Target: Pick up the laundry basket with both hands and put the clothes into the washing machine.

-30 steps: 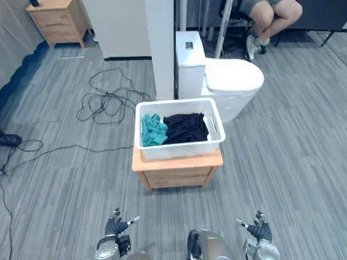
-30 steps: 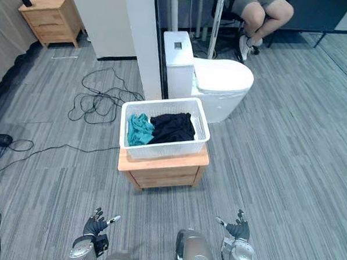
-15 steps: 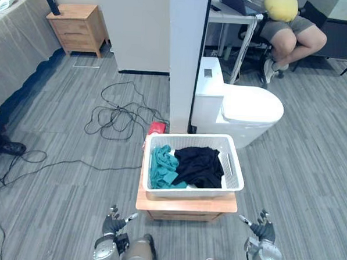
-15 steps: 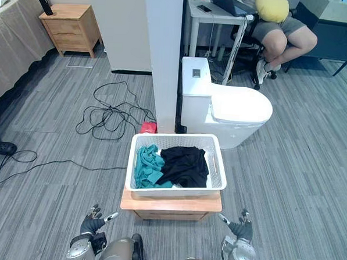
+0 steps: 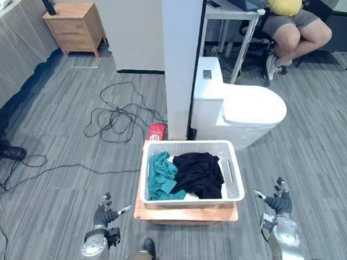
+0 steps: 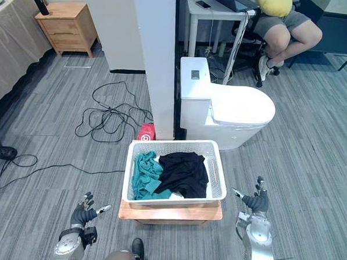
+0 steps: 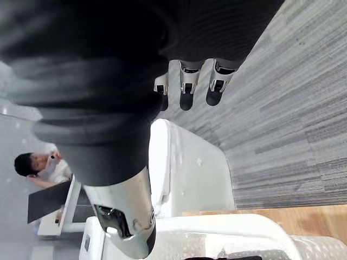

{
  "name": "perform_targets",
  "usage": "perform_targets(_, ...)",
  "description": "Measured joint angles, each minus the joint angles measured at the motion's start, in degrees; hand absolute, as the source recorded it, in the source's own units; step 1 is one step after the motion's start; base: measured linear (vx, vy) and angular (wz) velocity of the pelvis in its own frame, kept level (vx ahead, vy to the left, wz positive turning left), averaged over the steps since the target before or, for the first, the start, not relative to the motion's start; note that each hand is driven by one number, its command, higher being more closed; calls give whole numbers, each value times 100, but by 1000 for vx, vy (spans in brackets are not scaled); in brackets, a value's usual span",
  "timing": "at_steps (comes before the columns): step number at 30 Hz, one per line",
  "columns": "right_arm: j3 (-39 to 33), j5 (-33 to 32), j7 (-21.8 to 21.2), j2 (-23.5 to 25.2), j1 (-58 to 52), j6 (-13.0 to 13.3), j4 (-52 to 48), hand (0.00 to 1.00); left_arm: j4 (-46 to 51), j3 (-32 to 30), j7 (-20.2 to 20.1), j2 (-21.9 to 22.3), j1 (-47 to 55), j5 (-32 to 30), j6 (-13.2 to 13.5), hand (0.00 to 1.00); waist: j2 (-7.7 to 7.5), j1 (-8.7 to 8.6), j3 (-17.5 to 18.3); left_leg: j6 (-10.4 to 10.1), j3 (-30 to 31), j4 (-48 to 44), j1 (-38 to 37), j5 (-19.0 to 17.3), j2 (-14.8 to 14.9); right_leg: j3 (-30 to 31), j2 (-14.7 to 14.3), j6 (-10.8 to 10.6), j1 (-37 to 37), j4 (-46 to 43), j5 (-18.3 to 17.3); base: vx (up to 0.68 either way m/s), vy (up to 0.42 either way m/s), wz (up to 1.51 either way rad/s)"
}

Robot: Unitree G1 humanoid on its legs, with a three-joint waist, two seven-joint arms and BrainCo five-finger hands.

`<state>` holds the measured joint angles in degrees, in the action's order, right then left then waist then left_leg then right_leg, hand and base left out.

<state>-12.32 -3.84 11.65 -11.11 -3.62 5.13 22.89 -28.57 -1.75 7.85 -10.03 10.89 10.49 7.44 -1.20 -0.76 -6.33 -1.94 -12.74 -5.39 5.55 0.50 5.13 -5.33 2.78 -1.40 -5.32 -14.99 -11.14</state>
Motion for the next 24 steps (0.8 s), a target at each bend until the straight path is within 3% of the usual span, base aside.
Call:
perform_targets(5,377,-4,107,-156,1000,-21,759,0,-170,432,289,-20,-894,-246,-17,0,191,-13,-216,4,53,167,436,576,99,103,-125,27,696,-404,91,-93,-59,-3)
perform_targets(10,668,-5,346,-273,2180,-146,1444,0,-552,583,768,8,-1889,-412,-52,0,427,-8,-701,91,167,127,888,687,219,193,-231,27,1140,-408,90,-121,-39,-18)
perform_targets(18,660,-18,738,-277,4151,-296,2710,0,-1812,334,1693,-68,-3766,-591,-229,0,419,-1,-1449,116,261,79,1191,725,213,250,-162,58,1493,-566,-13,-84,21,-3)
perform_targets(23,652,-7,764,-217,4830,-371,3193,0,-2161,352,1708,-135,-4272,-685,-317,0,394,88,-1567,115,308,81,1378,724,172,258,-115,48,1780,-830,-211,-56,0,5)
perform_targets(24,650,-6,747,-217,4968,-398,3262,100,-2296,378,1666,-144,-4414,-729,-353,100,391,90,-1575,114,308,86,1437,724,172,257,-116,88,1888,-922,-252,-77,-15,-5)
